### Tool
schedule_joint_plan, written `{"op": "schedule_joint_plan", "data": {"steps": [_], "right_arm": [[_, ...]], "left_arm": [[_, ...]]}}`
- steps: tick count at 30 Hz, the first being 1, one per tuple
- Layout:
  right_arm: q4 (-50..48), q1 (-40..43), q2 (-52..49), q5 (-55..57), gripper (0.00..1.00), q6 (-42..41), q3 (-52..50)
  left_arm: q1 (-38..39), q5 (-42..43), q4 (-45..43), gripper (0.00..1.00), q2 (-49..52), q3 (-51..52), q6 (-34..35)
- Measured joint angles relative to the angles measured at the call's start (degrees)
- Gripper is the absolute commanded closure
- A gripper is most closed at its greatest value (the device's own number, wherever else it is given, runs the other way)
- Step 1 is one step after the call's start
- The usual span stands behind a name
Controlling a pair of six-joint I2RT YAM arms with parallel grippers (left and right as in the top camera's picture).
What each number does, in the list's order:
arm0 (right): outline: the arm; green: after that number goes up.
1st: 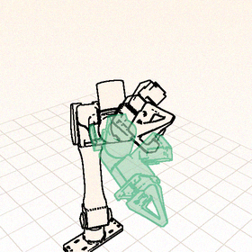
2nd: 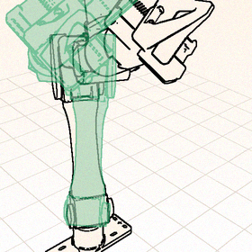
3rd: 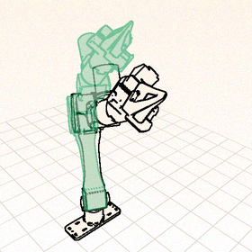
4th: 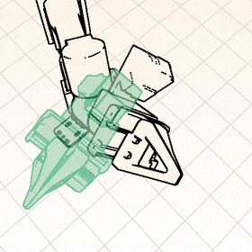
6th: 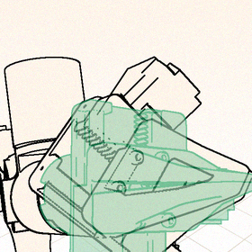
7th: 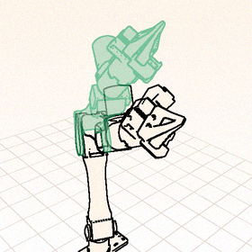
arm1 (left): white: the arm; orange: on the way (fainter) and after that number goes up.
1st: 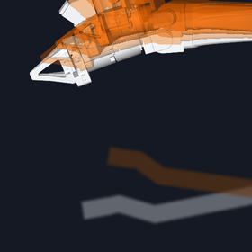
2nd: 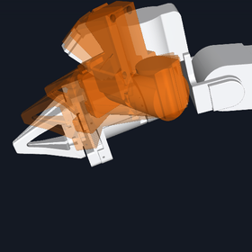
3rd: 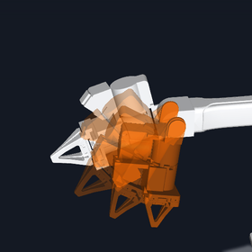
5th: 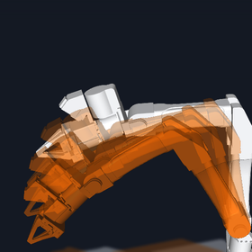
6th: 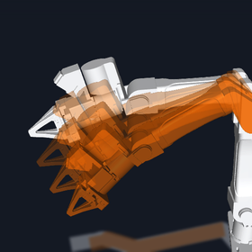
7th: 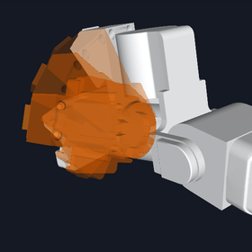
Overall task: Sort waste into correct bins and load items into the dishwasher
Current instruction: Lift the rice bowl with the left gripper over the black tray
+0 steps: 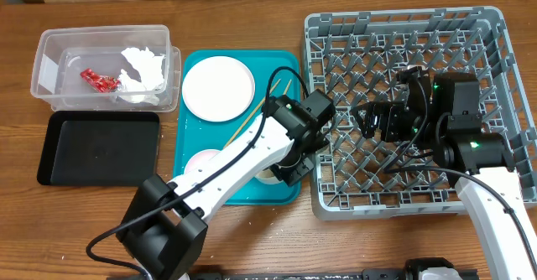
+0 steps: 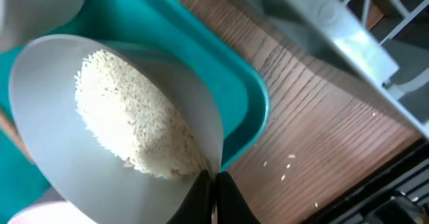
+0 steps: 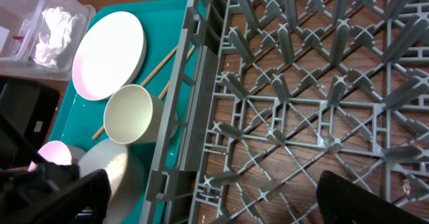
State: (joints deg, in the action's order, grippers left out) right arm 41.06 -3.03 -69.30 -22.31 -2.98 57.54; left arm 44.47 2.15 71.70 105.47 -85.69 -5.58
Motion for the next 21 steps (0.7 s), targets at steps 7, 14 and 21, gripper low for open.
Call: {"op": "schedule_joint_plan", "data": {"steps": [7, 14, 21], "right_arm": [[-0.9, 0.0, 0.0, 0.0, 0.0, 0.0, 0.0], [-1.4, 0.0, 0.0, 0.0, 0.0, 0.0, 0.0], [-1.5, 0.0, 0.0, 0.0, 0.0, 0.0, 0.0]], "left_arm": [[-3.5, -1.2, 5.1, 0.96, 0.0, -5.2, 4.3], [-12.1, -1.6, 5.0, 0.96, -2.4, -6.3, 9.1], [-28.8, -1.1, 6.0, 0.96, -8.9, -7.0, 10.1]]}}
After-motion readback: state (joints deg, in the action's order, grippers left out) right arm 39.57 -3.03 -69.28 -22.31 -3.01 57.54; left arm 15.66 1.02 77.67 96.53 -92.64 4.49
